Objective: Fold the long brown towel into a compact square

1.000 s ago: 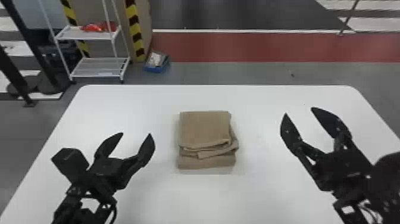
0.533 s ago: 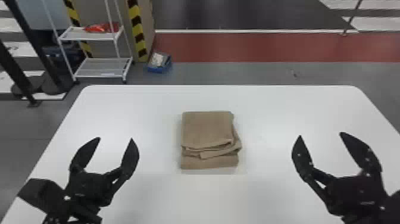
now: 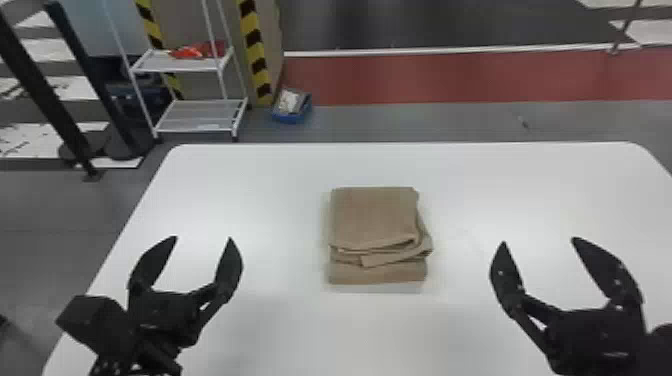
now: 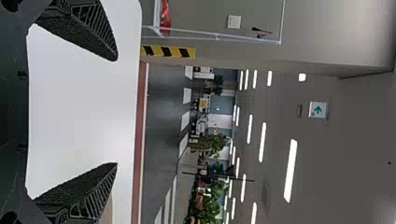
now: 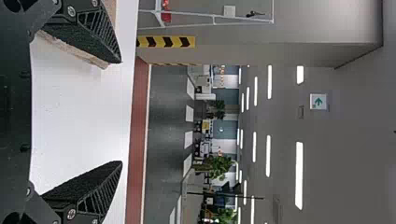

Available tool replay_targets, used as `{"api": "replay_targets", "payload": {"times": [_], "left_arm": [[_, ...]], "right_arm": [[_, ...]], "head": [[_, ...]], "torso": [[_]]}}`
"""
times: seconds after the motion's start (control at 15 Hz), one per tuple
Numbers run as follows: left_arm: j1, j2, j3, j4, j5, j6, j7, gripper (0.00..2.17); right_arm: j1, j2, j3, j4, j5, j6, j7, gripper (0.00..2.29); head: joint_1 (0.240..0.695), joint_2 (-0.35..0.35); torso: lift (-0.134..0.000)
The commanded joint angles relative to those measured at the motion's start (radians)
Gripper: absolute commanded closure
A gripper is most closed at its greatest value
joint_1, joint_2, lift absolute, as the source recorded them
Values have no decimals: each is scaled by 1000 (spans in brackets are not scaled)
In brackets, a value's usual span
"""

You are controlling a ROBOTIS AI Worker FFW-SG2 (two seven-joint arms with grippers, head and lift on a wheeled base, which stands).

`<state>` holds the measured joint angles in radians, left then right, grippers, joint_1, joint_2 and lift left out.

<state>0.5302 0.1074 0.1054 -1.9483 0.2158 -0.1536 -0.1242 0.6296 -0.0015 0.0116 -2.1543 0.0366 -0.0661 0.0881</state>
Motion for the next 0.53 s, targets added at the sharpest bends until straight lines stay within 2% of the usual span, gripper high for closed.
{"api": "replay_targets", "payload": {"times": [0.0,0.47], "left_arm": [[-1,0,11,-1,0,21,0,70],[-4,0,20,-1,4,24,3,70]], "right_arm": [[1,2,4,2,0,1,-4,124],[-8,2,13,8,-4,22,-4,127]], "head": [[695,101],[695,118]], "torso": [[-123],[-123]]}}
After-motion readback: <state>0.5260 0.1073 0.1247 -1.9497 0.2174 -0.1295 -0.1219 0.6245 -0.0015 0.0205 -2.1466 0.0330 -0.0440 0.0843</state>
